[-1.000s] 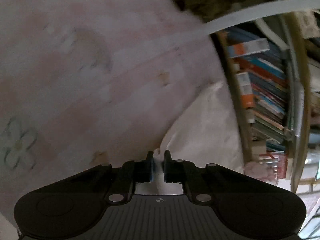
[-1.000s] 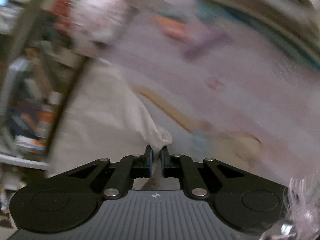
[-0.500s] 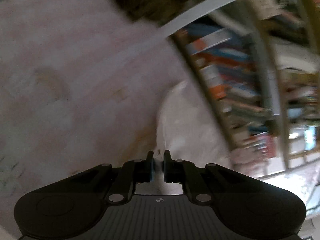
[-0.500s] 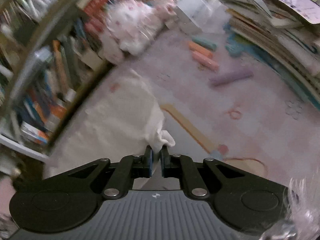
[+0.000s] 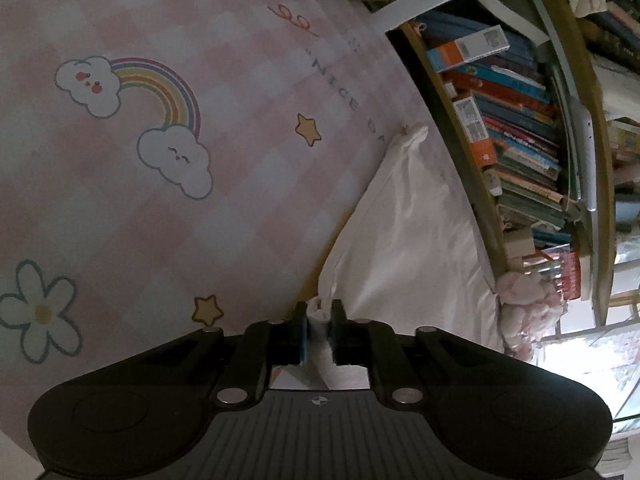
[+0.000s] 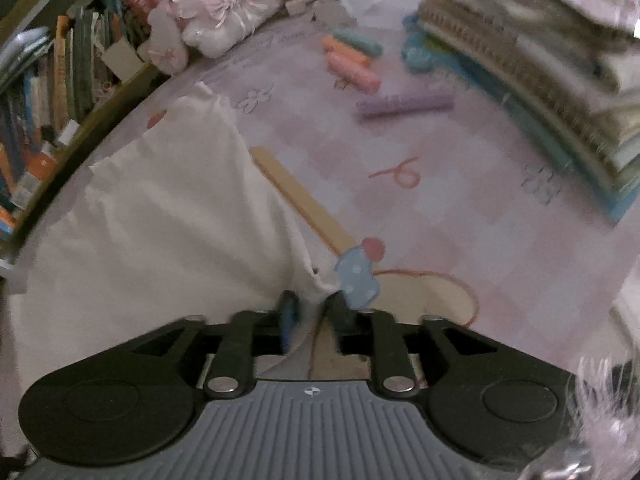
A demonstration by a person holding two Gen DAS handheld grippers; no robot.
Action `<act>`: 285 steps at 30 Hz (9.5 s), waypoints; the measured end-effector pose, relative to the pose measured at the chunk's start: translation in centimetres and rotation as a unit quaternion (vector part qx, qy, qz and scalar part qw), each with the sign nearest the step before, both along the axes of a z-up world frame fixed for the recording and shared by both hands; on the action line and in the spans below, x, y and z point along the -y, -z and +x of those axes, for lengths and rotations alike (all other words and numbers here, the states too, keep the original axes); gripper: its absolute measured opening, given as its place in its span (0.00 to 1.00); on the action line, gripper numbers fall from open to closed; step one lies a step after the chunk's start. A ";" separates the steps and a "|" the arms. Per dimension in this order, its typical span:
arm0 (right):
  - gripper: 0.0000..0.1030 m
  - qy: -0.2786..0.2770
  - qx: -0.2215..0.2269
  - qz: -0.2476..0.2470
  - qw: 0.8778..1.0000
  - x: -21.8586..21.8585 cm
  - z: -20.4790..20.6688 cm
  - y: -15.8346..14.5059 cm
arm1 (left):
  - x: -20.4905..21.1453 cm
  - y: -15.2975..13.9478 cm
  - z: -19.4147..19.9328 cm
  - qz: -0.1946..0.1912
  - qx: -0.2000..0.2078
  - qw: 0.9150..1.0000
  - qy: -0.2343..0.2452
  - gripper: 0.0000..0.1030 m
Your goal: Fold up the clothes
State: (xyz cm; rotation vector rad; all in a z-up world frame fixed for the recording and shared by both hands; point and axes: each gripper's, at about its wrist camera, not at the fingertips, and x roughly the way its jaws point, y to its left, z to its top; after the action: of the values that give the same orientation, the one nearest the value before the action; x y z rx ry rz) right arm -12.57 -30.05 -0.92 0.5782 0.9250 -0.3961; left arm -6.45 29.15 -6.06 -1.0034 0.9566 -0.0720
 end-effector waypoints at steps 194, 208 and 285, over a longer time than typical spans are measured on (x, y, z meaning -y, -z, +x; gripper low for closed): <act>0.53 -0.139 0.032 -0.058 0.988 -27.6 0.3 -5.0 | 0.9 1.8 8.6 -0.127 -0.078 0.965 0.218 0.28; 0.63 -0.178 0.014 -0.070 0.981 -28.6 2.6 -4.1 | 0.5 2.4 8.1 -0.144 -0.073 0.967 0.198 0.28; 0.07 -0.459 -0.081 -0.212 0.859 -38.0 27.1 -8.1 | 11.6 -10.0 7.2 0.047 0.202 0.899 0.387 0.06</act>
State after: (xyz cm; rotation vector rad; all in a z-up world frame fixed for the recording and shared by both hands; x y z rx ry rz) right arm 14.54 7.93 7.21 -0.3369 1.1237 0.2304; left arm 0.71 17.54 3.99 -0.4363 0.9079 -0.8608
